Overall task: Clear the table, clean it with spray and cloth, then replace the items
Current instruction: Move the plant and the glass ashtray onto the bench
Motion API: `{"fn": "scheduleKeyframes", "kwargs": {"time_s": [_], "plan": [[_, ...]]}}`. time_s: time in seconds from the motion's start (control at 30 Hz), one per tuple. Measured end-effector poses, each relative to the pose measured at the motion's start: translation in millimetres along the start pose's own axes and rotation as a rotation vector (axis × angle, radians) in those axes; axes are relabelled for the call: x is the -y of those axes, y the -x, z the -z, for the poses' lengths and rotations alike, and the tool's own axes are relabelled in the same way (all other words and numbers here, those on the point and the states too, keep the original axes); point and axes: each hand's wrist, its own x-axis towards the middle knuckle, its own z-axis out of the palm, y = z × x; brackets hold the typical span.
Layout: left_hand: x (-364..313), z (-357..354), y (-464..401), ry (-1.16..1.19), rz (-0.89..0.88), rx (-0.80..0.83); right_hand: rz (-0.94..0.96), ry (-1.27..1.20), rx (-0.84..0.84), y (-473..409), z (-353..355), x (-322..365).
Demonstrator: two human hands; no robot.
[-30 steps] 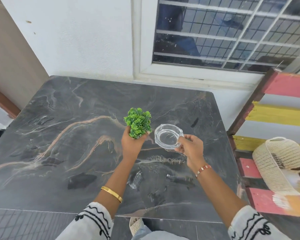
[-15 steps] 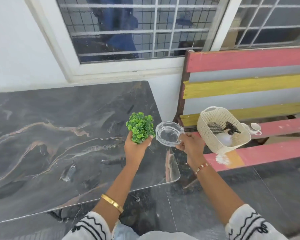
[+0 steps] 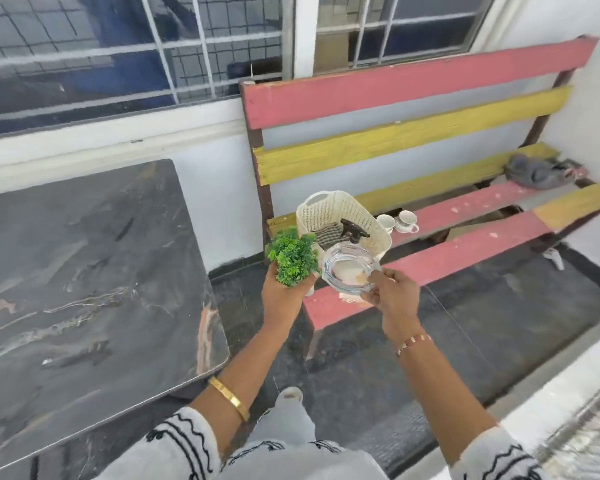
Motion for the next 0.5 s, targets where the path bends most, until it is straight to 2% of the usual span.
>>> {"fn": "scheduleKeyframes", "kwargs": {"time_s": [0.3,0.5], "plan": [[3.0,-127.7,-51.6,-0.028,0.023,0.146,-0.039,0.001,-0.125,-111.8,51.1,21.4],[4.1,-213.3,-104.2,-0.063,0.140,0.121,-0.123,0.124,-0.148,-210.8,77.0,40.3]]}}
